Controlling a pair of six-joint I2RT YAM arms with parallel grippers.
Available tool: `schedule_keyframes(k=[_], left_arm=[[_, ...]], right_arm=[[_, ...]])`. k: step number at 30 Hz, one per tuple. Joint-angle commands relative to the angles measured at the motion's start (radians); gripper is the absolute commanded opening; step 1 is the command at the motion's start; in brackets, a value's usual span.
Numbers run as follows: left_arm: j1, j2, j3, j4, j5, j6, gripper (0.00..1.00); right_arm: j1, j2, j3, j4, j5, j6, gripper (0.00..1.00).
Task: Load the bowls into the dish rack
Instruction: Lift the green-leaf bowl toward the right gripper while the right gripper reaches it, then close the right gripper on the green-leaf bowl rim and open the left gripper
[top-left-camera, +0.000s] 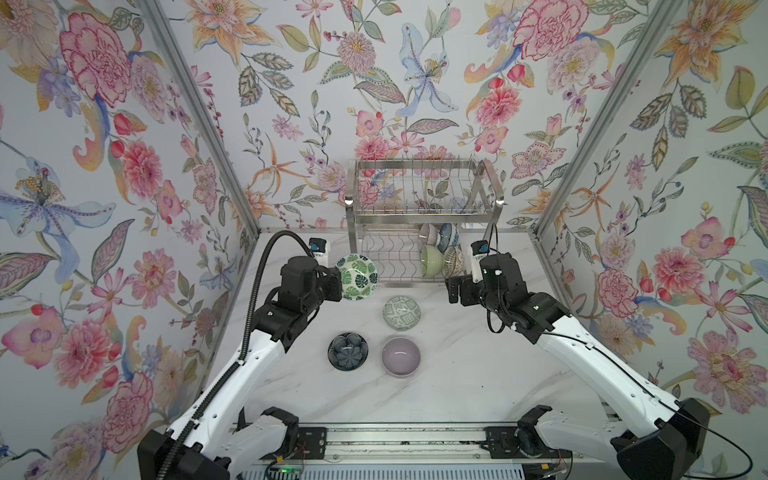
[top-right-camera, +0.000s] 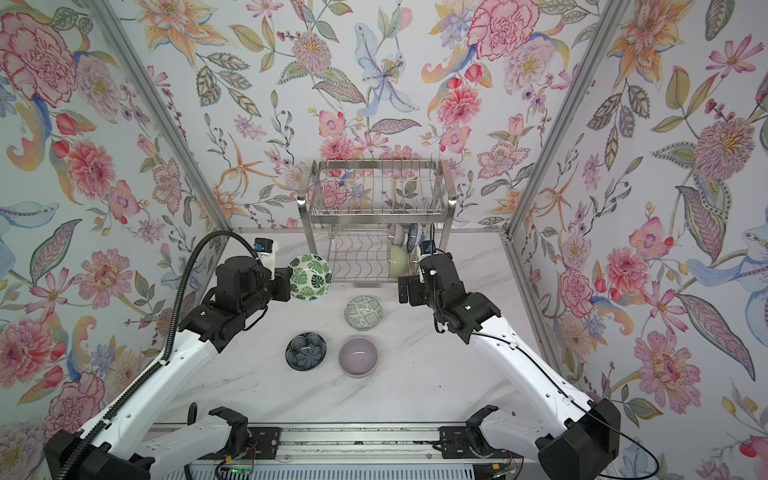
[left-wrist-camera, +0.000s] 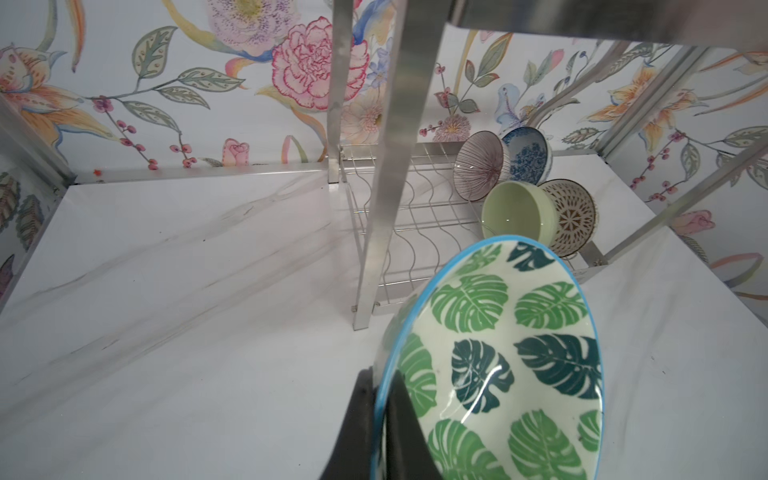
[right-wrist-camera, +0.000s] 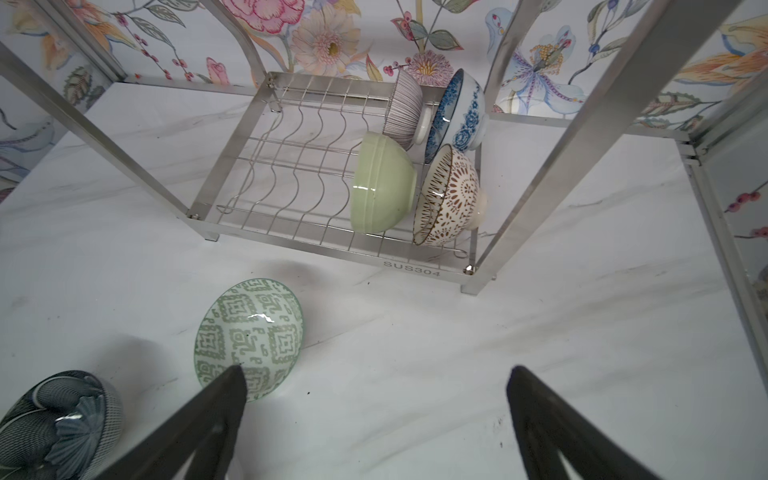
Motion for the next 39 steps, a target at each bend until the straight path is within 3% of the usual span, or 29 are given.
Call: schedule_keyframes(k=[1, 11, 16, 20, 32, 39], left_arm=[[-0.056, 0.019, 0.05, 0.069, -0.03, -0.031, 0.0], [-0.159, 0.124, 0.107, 0.195, 0.006, -0.064, 0.0], [-0.206, 0.163, 0.135, 0.234, 0.012, -0.072, 0.0], [-0.221, 0.176, 0.139, 0.263, 0.034, -0.088, 0.0], [-0.255, 0.19, 0.136, 0.285, 0.054, -0.102, 0.0], [-0.261, 0.192, 0.146, 0.282, 0.055, -0.102, 0.0]], right_arm=[[0.039, -0.026, 0.059, 0.037, -0.056, 0.021, 0.99], [0.127, 0.012, 0.072, 0.147, -0.172, 0.107, 0.99], [0.151, 0.064, 0.088, 0.169, -0.163, 0.138, 1.0], [0.152, 0.093, 0.094, 0.179, -0.144, 0.18, 0.95], [0.152, 0.146, 0.103, 0.209, -0.14, 0.247, 0.63], [0.153, 0.162, 0.105, 0.222, -0.137, 0.265, 0.28]])
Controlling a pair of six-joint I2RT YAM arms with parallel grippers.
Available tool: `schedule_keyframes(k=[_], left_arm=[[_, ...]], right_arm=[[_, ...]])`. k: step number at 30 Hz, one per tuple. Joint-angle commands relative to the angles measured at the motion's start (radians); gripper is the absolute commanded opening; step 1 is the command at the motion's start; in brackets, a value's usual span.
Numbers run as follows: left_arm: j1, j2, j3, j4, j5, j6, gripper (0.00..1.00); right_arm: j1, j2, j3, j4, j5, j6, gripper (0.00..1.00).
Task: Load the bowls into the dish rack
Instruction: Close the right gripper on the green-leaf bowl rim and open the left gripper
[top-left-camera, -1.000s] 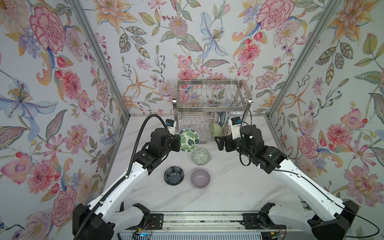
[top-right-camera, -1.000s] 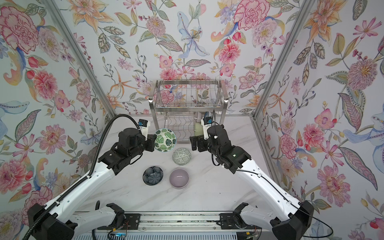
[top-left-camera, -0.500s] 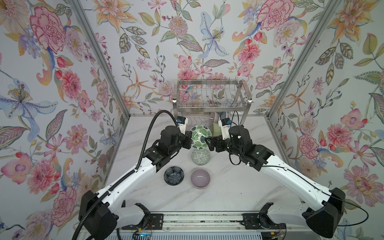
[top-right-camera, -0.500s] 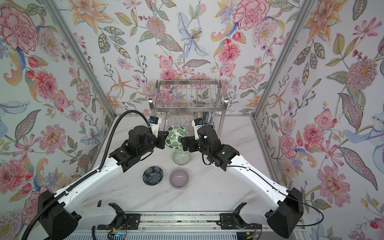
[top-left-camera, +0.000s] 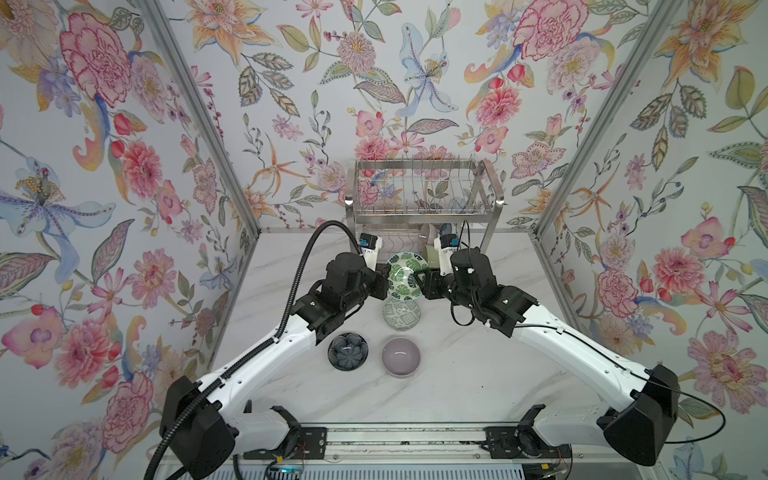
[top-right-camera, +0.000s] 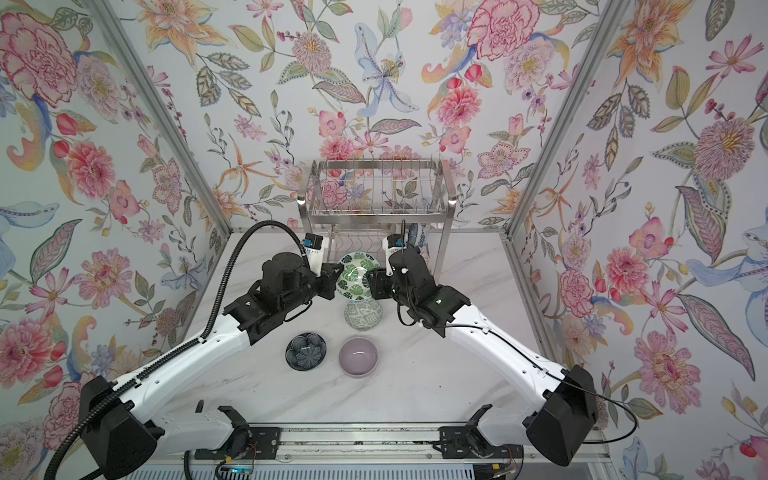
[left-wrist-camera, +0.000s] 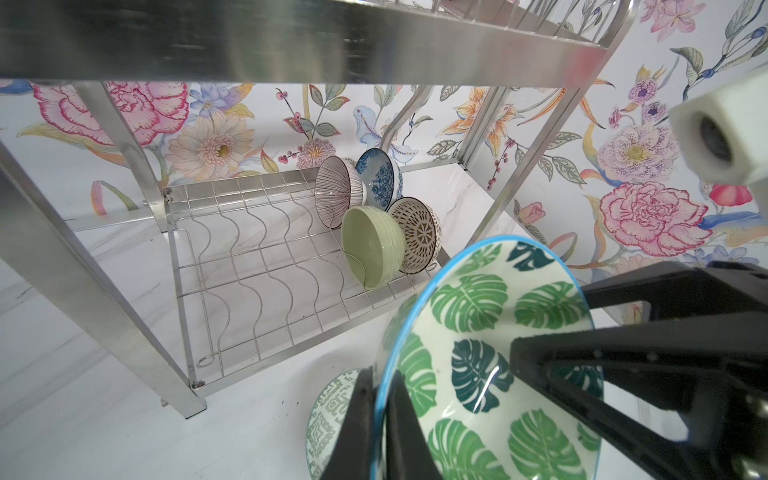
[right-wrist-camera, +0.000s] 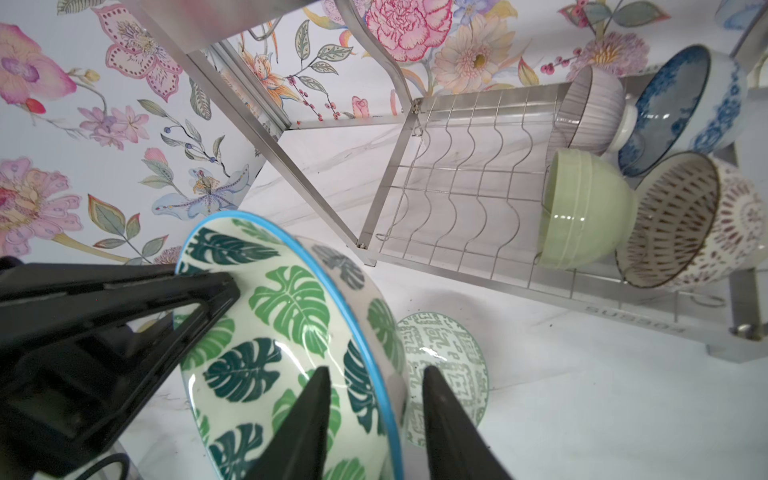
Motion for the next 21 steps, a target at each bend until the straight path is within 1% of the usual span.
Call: schedule_keyframes(k=[1, 3, 6, 7, 13, 14, 16, 17, 18, 20, 21], left_arm=[[-0.012, -0.005, 0.055, 0.063, 0.02, -0.018, 0.0], [-0.013, -0.003, 0.056, 0.062, 0.019, -0.018, 0.0], [-0.017, 0.001, 0.059, 0.063, 0.02, -0.019, 0.0], [-0.018, 0.002, 0.061, 0.062, 0.021, -0.02, 0.0], [-0.022, 0.008, 0.069, 0.046, 0.012, -0.029, 0.0], [-0.022, 0.008, 0.073, 0.034, 0.004, -0.028, 0.06], [-0.023, 0.004, 0.076, 0.008, -0.027, -0.022, 0.38], [-0.023, -0.001, 0.077, -0.009, -0.049, -0.017, 0.58], [-0.022, -0.005, 0.078, -0.026, -0.077, -0.012, 0.75], [-0.022, -0.011, 0.084, -0.065, -0.127, -0.001, 0.98], [-0.021, -0.011, 0.087, -0.083, -0.151, 0.006, 0.99]], right_arm=[[0.004, 0.001, 0.025, 0.026, 0.01, 0.018, 0.24], [0.005, 0.001, 0.028, 0.026, 0.01, 0.015, 0.13], [0.005, 0.0, 0.028, 0.024, 0.01, 0.009, 0.01], [0.004, -0.001, 0.027, 0.024, 0.009, 0.008, 0.0], [0.003, -0.022, 0.016, 0.021, 0.019, -0.011, 0.0], [0.003, -0.029, 0.012, 0.02, 0.022, -0.018, 0.0], [-0.001, -0.046, 0.001, 0.017, 0.028, -0.034, 0.0], [-0.004, -0.055, -0.007, 0.017, 0.033, -0.045, 0.0], [-0.01, -0.064, -0.014, 0.015, 0.035, -0.054, 0.0], [-0.026, -0.082, -0.029, 0.01, 0.042, -0.073, 0.0], [-0.037, -0.09, -0.035, 0.007, 0.045, -0.083, 0.0]])
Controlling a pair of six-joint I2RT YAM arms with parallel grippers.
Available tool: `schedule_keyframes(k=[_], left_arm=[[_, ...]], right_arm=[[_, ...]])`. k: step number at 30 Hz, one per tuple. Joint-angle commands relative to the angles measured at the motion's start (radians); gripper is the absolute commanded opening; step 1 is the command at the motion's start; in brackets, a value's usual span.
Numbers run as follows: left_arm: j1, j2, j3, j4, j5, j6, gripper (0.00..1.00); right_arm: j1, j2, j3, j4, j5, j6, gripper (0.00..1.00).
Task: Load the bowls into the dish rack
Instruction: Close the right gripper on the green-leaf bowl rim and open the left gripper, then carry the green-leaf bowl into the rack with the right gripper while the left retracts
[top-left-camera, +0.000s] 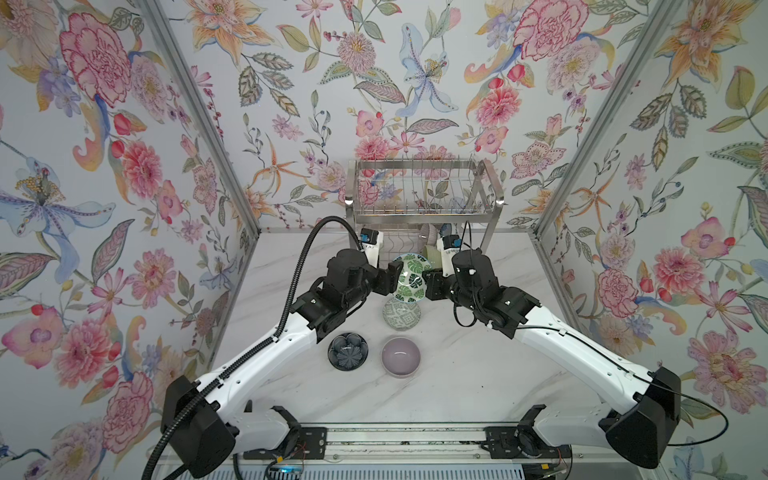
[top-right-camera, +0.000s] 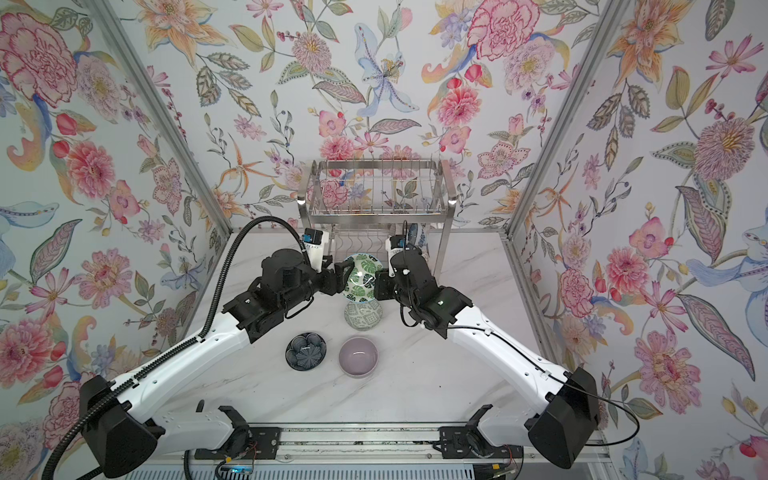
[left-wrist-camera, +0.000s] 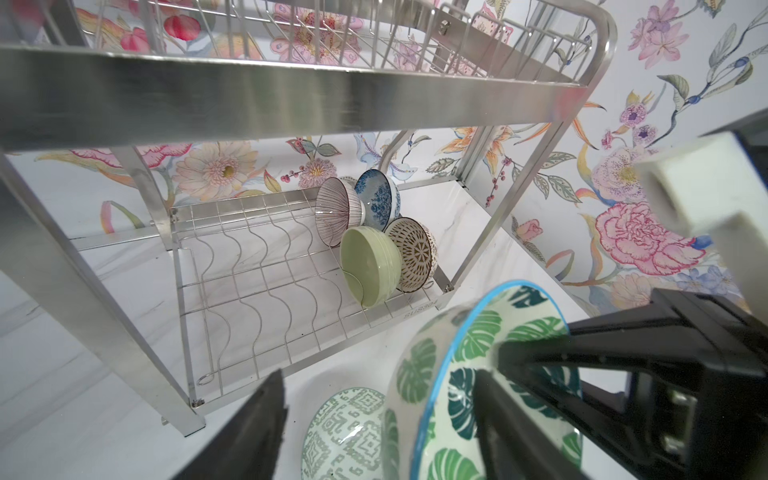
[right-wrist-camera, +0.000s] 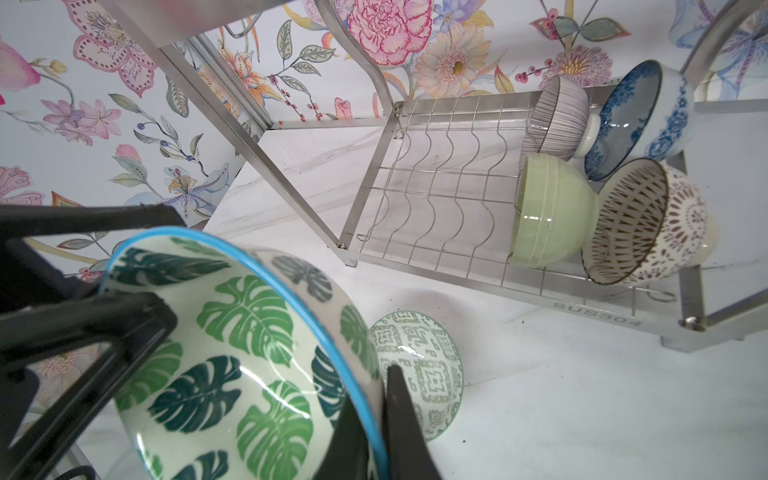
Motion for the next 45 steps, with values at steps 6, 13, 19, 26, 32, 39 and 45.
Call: schedule_keyframes(k=[6, 13, 19, 26, 32, 39, 45], left_arm=[[0.006, 0.033, 0.119, -0.222, -0.228, 0.048, 1.0], [0.041, 0.045, 0.178, -0.277, -0.283, 0.074, 0.99], [0.11, -0.021, 0.14, -0.287, -0.268, 0.087, 0.99], [0.207, -0.129, 0.076, -0.314, -0.175, 0.115, 0.99], [0.264, -0.166, 0.075, -0.36, -0.098, 0.181, 0.99], [0.361, -0.179, 0.063, -0.38, 0.001, 0.235, 0.99], [0.421, -0.176, 0.039, -0.355, 0.064, 0.249, 0.99]], right_arm=[[-0.077, -0.066, -0.008, -0.029, 0.024, -0.146, 0.0], [-0.091, 0.043, 0.119, -0.15, 0.139, -0.27, 0.0], [0.018, 0.095, 0.138, -0.172, 0.33, -0.394, 0.0], [0.145, 0.176, 0.157, -0.161, 0.575, -0.562, 0.0], [0.204, 0.307, 0.233, -0.137, 0.824, -0.754, 0.0], [0.205, 0.464, 0.361, -0.088, 0.91, -0.879, 0.0], [0.182, 0.668, 0.546, -0.088, 1.017, -0.988, 0.0]])
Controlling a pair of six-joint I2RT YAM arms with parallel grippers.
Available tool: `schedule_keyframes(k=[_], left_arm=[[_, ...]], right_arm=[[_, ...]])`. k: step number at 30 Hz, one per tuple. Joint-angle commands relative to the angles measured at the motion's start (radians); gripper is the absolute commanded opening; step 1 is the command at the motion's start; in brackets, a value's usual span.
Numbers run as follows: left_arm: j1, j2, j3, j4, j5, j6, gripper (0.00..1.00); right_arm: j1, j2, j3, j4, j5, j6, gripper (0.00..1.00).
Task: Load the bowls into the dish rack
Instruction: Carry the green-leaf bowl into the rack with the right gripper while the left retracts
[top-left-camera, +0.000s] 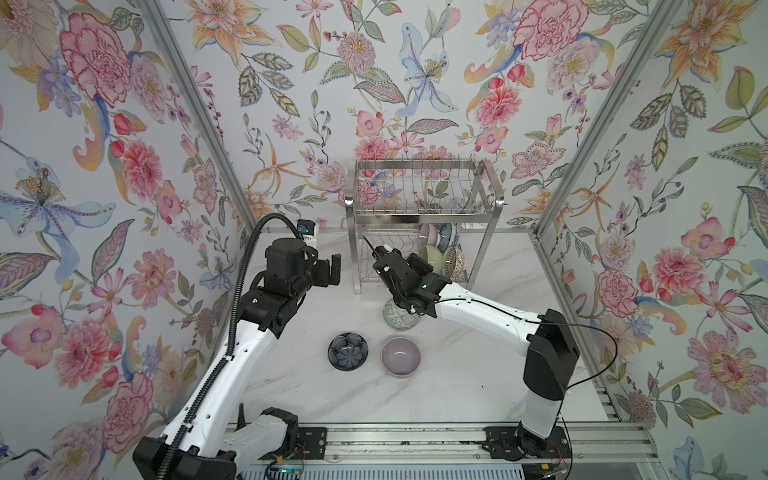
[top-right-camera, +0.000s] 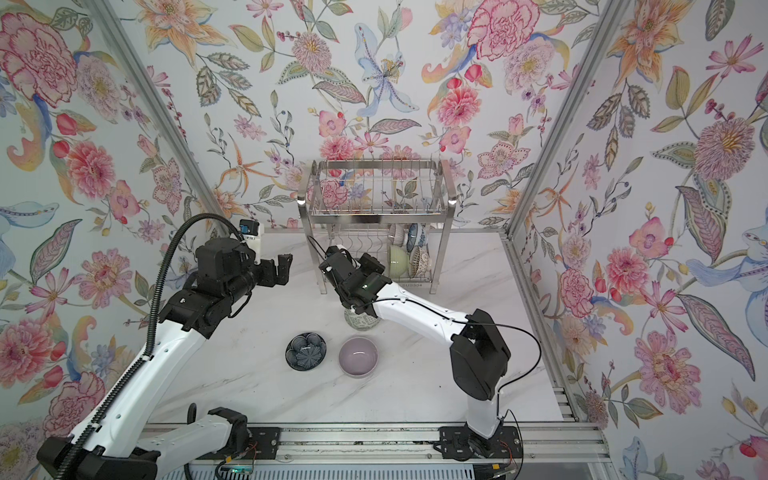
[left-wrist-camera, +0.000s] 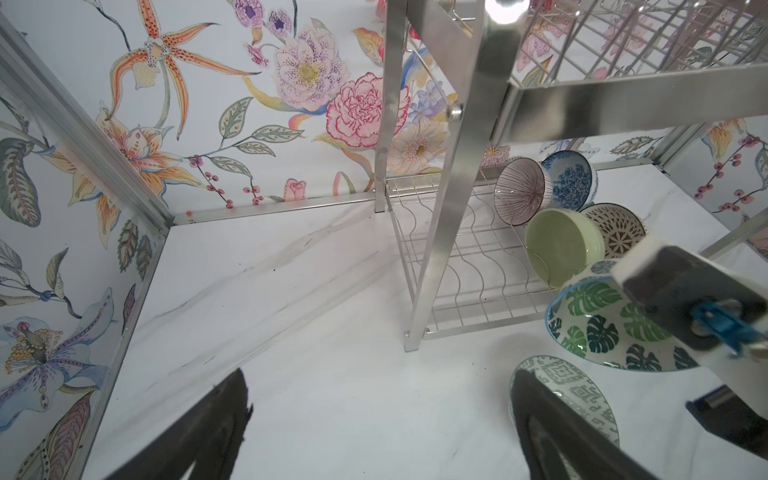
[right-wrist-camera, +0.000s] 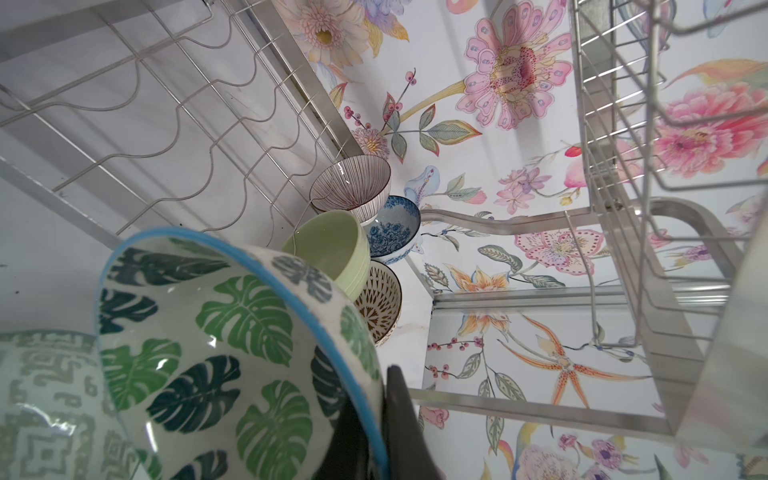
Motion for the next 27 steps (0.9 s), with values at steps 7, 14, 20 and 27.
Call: schedule_keyframes(k=[7, 14, 20, 27], left_arm=[[0.059, 0.02, 0.007, -0.006, 0.104, 0.057, 0.99], [0.094, 0.035, 0.031, -0.035, 0.127, 0.095, 0.99], [0.109, 0.054, 0.05, -0.037, 0.143, 0.099, 0.99], [0.12, 0.062, 0.052, -0.038, 0.146, 0.1, 0.99]], right_arm=[[-0.061, 0.196, 0.242, 0.039, 0.157, -0.137, 0.0], [-0.109, 0.295, 0.352, 0.039, 0.117, -0.16, 0.0], [-0.136, 0.361, 0.404, 0.113, 0.108, -0.247, 0.0], [-0.151, 0.419, 0.407, 0.306, 0.103, -0.442, 0.0]])
